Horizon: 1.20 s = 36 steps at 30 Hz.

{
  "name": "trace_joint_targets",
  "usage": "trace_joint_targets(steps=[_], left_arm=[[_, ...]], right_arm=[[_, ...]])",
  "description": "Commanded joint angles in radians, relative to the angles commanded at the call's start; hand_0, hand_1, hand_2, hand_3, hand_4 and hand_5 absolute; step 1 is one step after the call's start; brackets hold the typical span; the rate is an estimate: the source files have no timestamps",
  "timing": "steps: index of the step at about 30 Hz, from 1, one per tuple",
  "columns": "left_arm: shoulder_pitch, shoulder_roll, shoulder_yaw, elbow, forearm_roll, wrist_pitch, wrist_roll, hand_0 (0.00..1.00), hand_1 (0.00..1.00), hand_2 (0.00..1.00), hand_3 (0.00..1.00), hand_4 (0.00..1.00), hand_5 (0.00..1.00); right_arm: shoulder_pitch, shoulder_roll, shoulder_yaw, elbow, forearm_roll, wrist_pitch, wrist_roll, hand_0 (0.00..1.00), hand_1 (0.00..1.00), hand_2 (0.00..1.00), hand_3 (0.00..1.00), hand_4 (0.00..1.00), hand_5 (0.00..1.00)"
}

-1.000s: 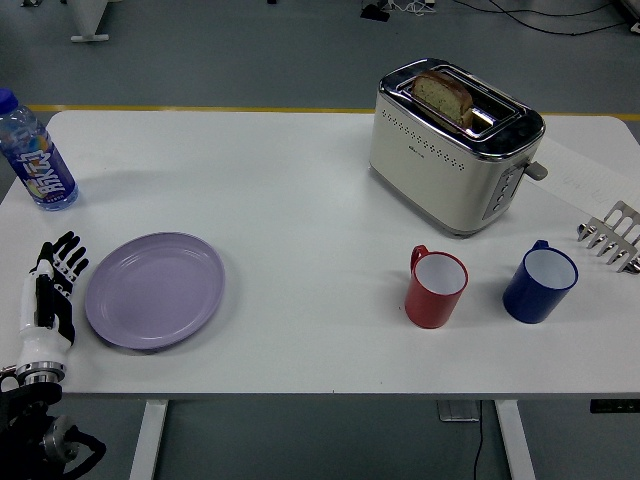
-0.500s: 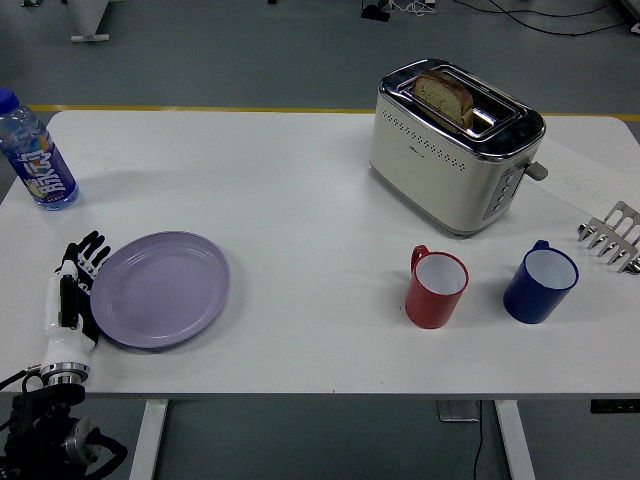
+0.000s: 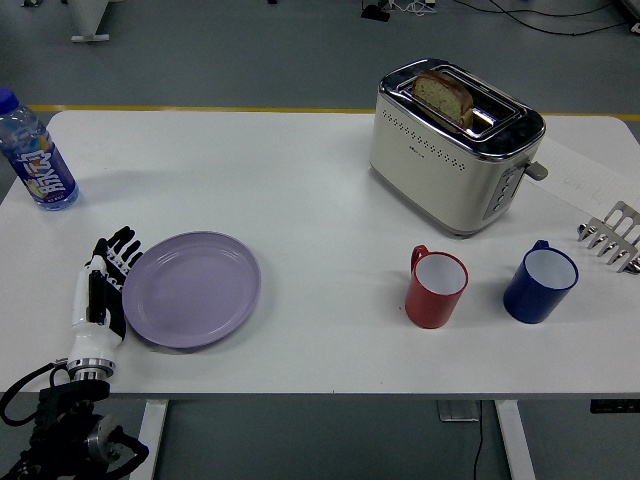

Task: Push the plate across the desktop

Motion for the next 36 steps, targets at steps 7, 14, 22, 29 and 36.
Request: trace_joint_targets(steps=[7, 14, 22, 29, 36], left_arm=[[0.0, 0.0, 0.059, -0.005, -0.029, 0.0, -0.003, 0.797, 0.833, 0.852, 0.727, 0.486, 0.998], [-0.001, 0.0, 0.11, -0.025, -0.048, 0.002, -0.007, 0.796, 0.833, 0.851, 0.727, 0.486, 0.998], [-0.008, 0.0, 0.17, -0.032, -0.071, 0.006, -0.015, 0.796, 0.832, 0.851, 0.724, 0.482, 0.998], [-0.022, 0.0, 0.227, -0.051, -0.082, 0.006, -0.016, 0.795, 0.831, 0.85, 0.722, 0.479, 0.998], [-0.027, 0.0, 0.269, -0.066, -0.103, 0.005, -0.015, 0.793, 0.83, 0.85, 0.72, 0.471, 0.998]], right_arm=[[-0.005, 0.0, -0.003, 0.001, 0.002, -0.001, -0.002, 0.689, 0.64, 0.75, 0.735, 0.478, 0.491], [-0.01, 0.0, 0.002, 0.002, -0.009, 0.0, -0.004, 0.689, 0.641, 0.749, 0.735, 0.479, 0.492], [-0.011, 0.0, 0.013, 0.002, -0.023, 0.001, -0.004, 0.689, 0.64, 0.749, 0.735, 0.479, 0.492], [-0.007, 0.0, 0.017, 0.002, -0.027, 0.0, 0.0, 0.689, 0.64, 0.748, 0.735, 0.479, 0.492], [-0.002, -0.001, 0.022, 0.002, -0.032, -0.001, 0.002, 0.689, 0.639, 0.748, 0.734, 0.479, 0.492]])
